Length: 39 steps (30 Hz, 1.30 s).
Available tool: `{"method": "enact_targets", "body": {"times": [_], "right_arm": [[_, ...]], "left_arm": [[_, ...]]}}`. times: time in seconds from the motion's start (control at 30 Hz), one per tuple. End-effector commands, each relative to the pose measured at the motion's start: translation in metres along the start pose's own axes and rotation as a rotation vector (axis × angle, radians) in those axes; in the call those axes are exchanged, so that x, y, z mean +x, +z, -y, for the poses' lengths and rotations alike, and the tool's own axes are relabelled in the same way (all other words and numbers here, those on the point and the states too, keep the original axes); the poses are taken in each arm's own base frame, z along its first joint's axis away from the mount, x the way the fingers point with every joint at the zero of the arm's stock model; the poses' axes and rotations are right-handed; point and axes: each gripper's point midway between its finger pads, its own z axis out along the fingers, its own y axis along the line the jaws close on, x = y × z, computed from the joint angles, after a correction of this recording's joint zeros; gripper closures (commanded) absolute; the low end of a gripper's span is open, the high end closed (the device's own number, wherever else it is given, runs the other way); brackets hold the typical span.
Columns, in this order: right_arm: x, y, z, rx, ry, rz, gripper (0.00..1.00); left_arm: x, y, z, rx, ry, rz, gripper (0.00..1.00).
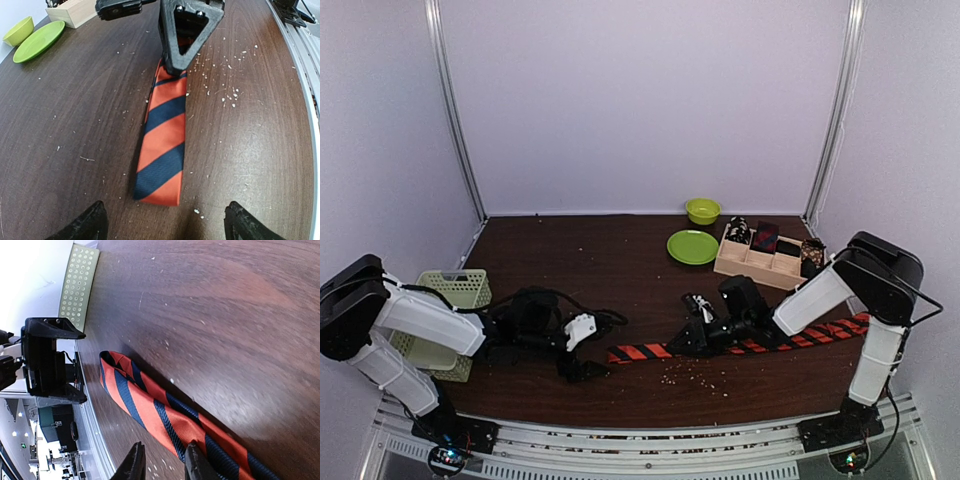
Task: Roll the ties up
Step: Smooth out the tie at the center of the board, then roll the tie at the center of the board.
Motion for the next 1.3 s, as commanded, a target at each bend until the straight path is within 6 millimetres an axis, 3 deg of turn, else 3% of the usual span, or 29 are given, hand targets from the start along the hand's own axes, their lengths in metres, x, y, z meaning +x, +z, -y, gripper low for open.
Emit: {"method": "enact_targets", "body": {"times": [0.0, 0.13, 0.33, 0.43, 0.53, 0.67, 0.87, 1.13, 1.27], "right_arm": [[0.058, -0.020, 0.072, 0.207, 0.165, -0.107, 0.71], [0.055, -0.030, 0.066, 0.192, 0.158, -0.083, 0.71], [0.012, -0.032, 0.007, 0.064, 0.089, 0.012, 0.70], [0.001, -0.036, -0.017, 0.034, 0.045, 0.031, 0.69], [-0.004, -0.038, -0.029, 0.027, 0.022, 0.038, 0.69], [-0.005, -0.032, -0.029, 0.038, 0.013, 0.028, 0.71], [0.000, -0.006, -0.032, 0.026, 0.009, -0.007, 0.76], [-0.009, 0.012, -0.017, 0.082, -0.002, -0.013, 0.82], [-0.004, 0.016, -0.011, 0.085, 0.011, -0.035, 0.84]], "left_arm": [[-0.005, 0.005, 0.004, 0.030, 0.034, 0.015, 0.18], [-0.008, 0.013, 0.010, 0.058, 0.070, 0.014, 0.18], [-0.010, 0.033, 0.026, 0.115, 0.105, -0.009, 0.20], [-0.011, 0.037, 0.024, 0.096, 0.099, 0.002, 0.22], [-0.008, 0.037, 0.019, 0.063, 0.094, 0.003, 0.23], [-0.002, 0.039, 0.016, 0.041, 0.080, -0.007, 0.24], [0.004, 0.040, 0.017, 0.035, 0.056, -0.005, 0.28], [0.005, 0.046, 0.017, 0.052, 0.053, -0.018, 0.34], [0.002, 0.049, 0.016, 0.051, 0.055, -0.014, 0.39]]}}
